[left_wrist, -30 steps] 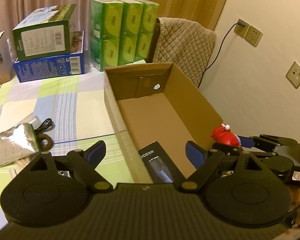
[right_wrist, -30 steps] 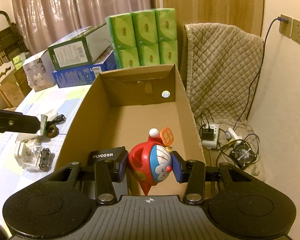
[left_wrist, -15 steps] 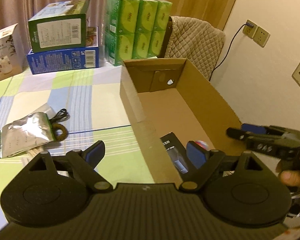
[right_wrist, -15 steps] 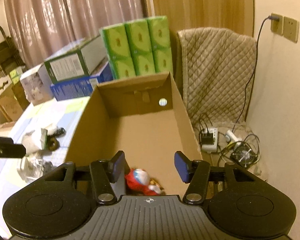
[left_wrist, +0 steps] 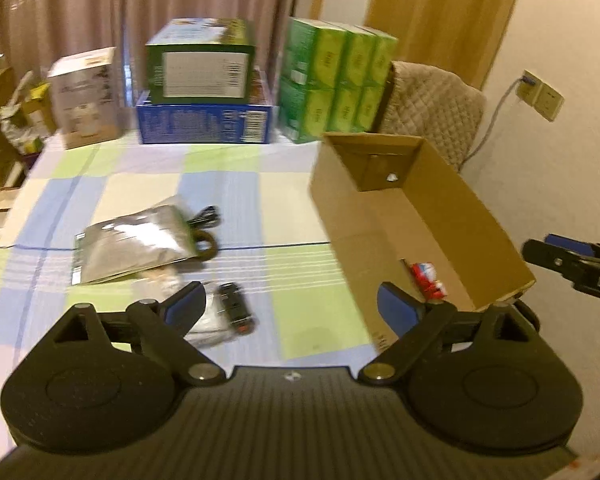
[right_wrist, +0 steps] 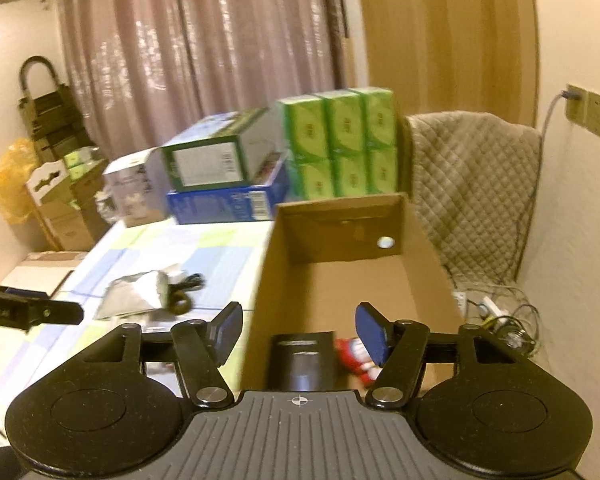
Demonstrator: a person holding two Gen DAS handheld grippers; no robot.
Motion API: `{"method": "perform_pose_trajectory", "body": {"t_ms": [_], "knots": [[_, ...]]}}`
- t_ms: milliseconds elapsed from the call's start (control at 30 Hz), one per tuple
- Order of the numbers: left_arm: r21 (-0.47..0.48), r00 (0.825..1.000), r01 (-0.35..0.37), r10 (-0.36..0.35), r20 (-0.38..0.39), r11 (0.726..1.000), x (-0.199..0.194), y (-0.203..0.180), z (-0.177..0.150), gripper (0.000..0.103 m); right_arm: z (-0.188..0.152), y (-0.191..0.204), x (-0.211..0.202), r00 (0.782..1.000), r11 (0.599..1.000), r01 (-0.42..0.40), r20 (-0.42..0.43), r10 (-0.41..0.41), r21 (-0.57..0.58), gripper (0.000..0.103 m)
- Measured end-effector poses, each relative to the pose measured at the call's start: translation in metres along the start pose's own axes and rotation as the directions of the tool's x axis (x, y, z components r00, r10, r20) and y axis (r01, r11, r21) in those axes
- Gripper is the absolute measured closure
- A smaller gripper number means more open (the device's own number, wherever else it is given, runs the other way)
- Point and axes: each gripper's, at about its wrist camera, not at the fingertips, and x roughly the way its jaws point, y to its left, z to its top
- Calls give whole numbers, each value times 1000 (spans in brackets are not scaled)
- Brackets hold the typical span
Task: Organize objects
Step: 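Withdraw both tools from the cardboard box back over the table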
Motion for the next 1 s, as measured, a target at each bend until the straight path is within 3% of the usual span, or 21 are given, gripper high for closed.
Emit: {"method": "perform_pose_trajectory", "body": {"t_ms": [233, 500, 1000], "knots": [[-40, 996, -84, 85, 22, 996, -33, 48, -25, 8, -16, 57, -2, 997, 996, -80, 6, 80, -44, 40], [-71, 982, -187, 188, 13, 980, -47, 97, -57, 7, -35, 104, 26, 990, 988, -133, -49, 130, -82, 39], [-55, 970, -242, 240, -37, 969, 0, 136, -73, 2, -40, 142, 103, 981, 986, -141, -145, 127, -93, 39]]}}
